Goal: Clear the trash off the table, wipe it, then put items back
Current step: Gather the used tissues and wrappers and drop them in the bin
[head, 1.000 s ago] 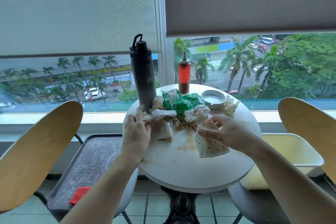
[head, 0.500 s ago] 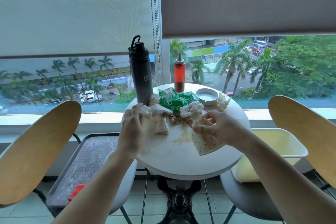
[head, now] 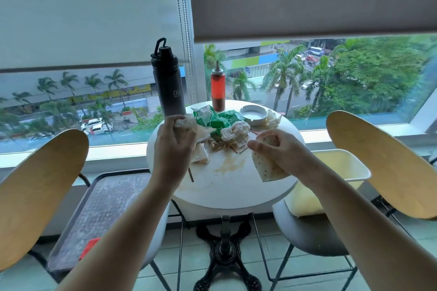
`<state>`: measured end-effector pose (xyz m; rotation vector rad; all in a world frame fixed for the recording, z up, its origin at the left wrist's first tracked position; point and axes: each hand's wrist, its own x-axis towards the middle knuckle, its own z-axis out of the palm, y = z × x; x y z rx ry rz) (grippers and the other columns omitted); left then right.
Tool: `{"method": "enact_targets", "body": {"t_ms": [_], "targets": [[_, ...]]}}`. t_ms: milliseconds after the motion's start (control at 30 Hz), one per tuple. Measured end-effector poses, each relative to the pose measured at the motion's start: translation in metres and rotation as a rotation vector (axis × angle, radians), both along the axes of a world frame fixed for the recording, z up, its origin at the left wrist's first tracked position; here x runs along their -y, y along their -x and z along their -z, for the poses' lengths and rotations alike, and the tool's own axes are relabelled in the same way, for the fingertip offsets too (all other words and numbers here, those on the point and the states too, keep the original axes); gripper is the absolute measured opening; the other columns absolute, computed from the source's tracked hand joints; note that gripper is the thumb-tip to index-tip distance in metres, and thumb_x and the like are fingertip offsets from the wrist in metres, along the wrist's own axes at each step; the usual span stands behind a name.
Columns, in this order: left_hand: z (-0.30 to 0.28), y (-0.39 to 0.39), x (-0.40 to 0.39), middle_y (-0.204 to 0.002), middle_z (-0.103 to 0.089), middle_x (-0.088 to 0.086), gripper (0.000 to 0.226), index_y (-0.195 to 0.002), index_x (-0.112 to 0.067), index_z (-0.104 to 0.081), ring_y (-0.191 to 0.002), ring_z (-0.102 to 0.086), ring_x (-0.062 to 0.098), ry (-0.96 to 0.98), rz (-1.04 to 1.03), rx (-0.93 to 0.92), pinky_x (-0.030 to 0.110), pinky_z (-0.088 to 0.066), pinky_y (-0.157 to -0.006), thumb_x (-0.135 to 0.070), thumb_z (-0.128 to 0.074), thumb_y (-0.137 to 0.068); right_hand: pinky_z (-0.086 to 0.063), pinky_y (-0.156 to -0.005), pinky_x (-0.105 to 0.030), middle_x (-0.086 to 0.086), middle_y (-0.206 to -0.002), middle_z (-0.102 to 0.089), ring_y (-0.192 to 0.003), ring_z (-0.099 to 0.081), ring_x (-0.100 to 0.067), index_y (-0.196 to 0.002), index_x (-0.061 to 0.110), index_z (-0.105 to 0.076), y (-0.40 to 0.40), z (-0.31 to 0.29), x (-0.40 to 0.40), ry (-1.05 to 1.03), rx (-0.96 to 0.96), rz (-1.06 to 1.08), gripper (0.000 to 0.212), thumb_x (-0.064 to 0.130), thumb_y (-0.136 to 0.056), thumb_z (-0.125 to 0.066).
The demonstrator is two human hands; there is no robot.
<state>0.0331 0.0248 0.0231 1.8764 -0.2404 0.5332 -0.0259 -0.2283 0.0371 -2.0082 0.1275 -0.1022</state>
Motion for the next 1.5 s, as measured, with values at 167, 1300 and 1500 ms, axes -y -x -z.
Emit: {"method": "enact_targets", "body": {"t_ms": [167, 1300, 1500], "targets": [[-0.003, 0.008, 0.015, -0.094, -0.067, -0.001, 0.034, -0.102, -0.031, -0.055, -0.082, -0.067, 0.012, 0.024, 0.041, 0.005, 0.021, -0.052, -0.066, -0.046, -0.079, -0.083, -0.06, -0.082, -0.044, 0.0, -0.101, -0.072, -0.092, -0.071, -0.021, -0.107, 0.026, -0.063, 0.019, 0.0, 0.007, -0.036, 0.032, 0.087, 0.059, 0.068, -0.068, -0.078], [0.05, 0.025, 0.354, -0.098, -0.067, -0.001, 0.025, -0.104, -0.028, -0.057, -0.088, -0.062, 0.018, 0.221, 0.413, -0.156, 0.032, -0.048, -0.073, -0.041, -0.036, -0.106, -0.046, -0.06, -0.026, 0.008, -0.099, -0.063, -0.087, -0.06, -0.008, -0.116, 0.022, -0.063, 0.01, 0.046, 0.275, 0.002, 0.019, 0.3, 0.053, 0.057, -0.077, -0.063], [0.089, 0.0, 0.397, -0.114, -0.061, 0.005, 0.026, -0.113, -0.03, -0.059, -0.103, -0.059, 0.021, 0.181, 0.335, -0.179, 0.043, -0.048, -0.091, -0.031, -0.036, -0.1, -0.053, -0.069, -0.024, -0.002, -0.113, -0.062, -0.101, -0.062, -0.018, -0.126, 0.023, -0.059, -0.009, 0.082, 0.316, -0.091, 0.046, 0.277, 0.047, 0.042, -0.086, -0.074]]}}
